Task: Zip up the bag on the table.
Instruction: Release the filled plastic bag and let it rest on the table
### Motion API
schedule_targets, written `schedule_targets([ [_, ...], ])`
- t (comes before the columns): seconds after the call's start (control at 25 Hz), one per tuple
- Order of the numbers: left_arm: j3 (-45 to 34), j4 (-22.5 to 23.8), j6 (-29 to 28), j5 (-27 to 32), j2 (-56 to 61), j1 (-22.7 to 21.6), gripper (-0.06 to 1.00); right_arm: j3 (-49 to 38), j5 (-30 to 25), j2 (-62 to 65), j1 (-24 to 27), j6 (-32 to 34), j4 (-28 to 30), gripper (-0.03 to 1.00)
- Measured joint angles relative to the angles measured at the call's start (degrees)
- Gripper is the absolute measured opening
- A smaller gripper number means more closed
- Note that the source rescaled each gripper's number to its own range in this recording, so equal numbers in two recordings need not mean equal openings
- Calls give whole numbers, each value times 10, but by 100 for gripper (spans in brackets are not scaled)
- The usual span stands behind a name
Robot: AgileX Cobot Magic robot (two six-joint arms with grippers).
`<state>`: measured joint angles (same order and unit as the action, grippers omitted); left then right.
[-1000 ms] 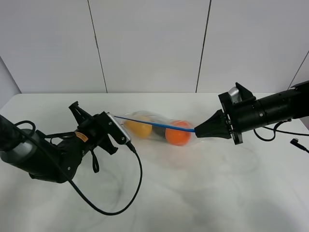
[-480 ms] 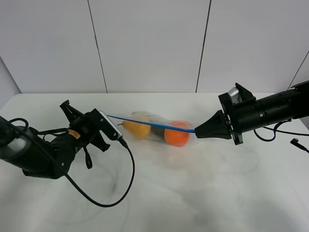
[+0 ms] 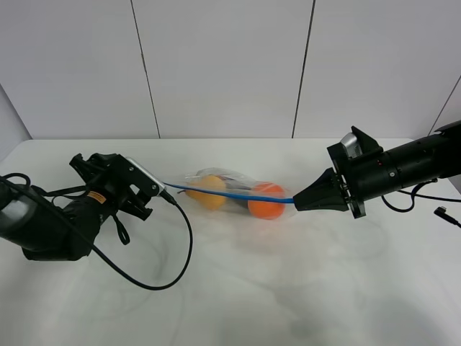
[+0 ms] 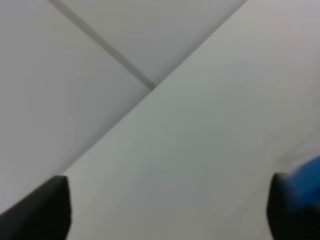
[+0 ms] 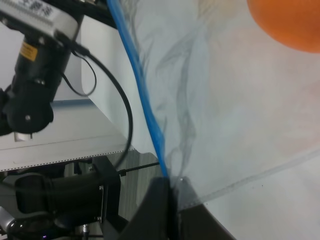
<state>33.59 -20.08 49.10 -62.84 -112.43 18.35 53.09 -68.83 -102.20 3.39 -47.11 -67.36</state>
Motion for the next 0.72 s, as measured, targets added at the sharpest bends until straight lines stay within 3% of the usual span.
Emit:
schedule_targets([
  [0.12, 0, 0, -39, -2, 0, -36, 95, 0, 0, 0, 0, 0, 0, 0],
  [0.36, 4, 11, -209, 22, 0, -113, 95, 0, -1, 0, 0, 0, 1, 0],
  [0.48, 17, 65, -295, 84, 0, -148, 95, 0, -1, 0, 0, 0, 1, 0],
  [0.6, 40, 148, -387, 179, 1, -174, 95, 0, -1, 0, 0, 1, 1, 0],
  [0.72, 74, 230, -459, 326, 6, -180, 95, 0, -1, 0, 0, 2, 1, 0],
])
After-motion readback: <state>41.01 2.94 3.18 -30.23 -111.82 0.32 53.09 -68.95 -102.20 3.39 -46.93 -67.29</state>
